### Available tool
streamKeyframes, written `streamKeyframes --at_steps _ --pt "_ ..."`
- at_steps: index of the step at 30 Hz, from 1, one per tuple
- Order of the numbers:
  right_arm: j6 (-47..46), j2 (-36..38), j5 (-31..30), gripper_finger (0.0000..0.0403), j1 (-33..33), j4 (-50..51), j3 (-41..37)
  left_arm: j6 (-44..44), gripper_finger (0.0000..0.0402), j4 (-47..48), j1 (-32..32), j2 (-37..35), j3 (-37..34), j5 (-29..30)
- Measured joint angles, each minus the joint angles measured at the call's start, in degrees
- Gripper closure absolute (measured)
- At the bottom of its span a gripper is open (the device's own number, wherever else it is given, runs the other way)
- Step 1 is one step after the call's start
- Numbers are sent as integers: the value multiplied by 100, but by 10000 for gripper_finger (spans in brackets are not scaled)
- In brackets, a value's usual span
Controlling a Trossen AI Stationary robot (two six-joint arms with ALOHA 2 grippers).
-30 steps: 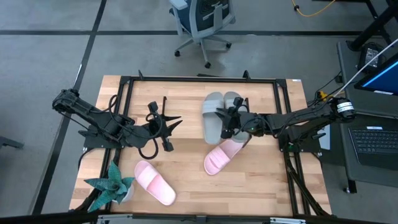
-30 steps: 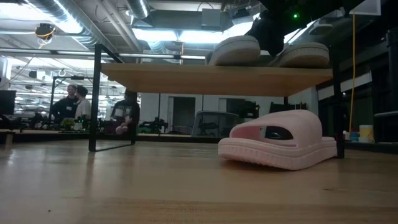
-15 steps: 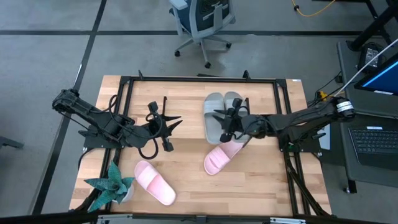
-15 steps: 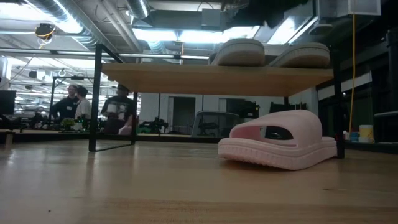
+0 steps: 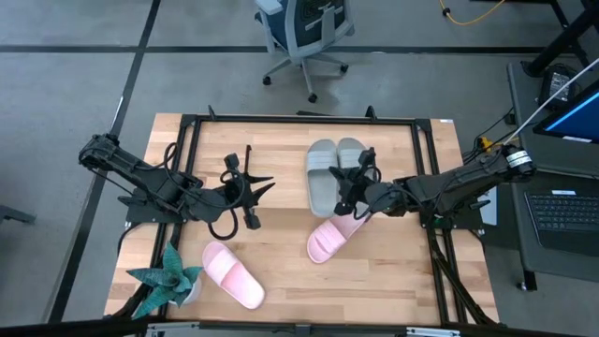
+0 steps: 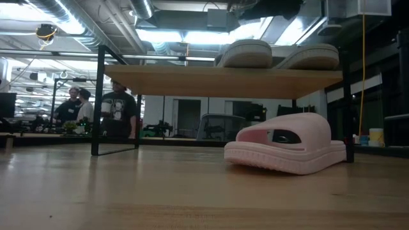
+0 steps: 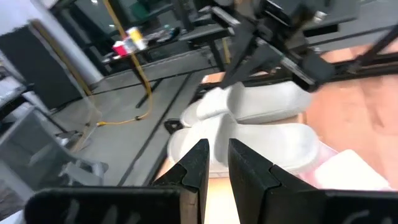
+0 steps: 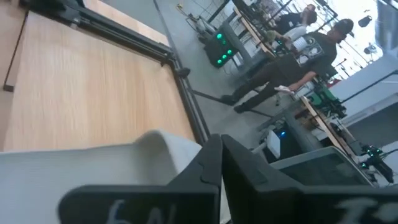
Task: Pick and place slides into the shelf
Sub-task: Put the left pink slide on the shelf
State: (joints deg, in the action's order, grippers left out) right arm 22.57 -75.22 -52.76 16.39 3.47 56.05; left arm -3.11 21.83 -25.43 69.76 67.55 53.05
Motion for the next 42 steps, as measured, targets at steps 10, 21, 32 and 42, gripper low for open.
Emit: streamKeyframes --at_steps 10,21,32,42 --pt "-470 0 -14 394 388 122 0 0 350 12 0 0 0 -606" --pt "-1546 0 -119 399 1393 210 -346 -42 350 8 0 0 0 -606" --pt "-2379 -1 -672 399 2111 197 -483 -44 350 2 0 0 0 -606" --pt "-2840 -222 -670 399 2201 180 -483 -44 350 2 2 0 0 -604"
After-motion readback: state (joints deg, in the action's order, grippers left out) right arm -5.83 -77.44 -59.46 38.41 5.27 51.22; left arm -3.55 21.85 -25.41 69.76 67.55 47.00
